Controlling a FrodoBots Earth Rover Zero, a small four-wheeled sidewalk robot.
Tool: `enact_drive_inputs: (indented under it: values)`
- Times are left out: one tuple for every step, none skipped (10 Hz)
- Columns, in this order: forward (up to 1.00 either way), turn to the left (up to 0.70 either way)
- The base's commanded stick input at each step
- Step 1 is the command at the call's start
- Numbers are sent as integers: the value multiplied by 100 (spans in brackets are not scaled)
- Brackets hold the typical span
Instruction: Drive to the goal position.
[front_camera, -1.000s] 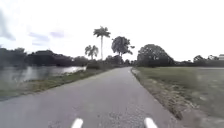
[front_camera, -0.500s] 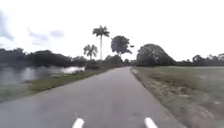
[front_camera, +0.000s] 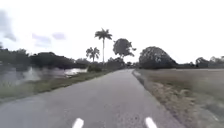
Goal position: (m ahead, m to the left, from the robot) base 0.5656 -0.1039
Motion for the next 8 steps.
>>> enact_drive_inputs:
  values:
    - [85, 0]
    - [85, 0]
    - [85, 0]
    - [85, 0]
    - [85, 0]
    - [85, 0]
    - [85, 0]
    - [85, 0]
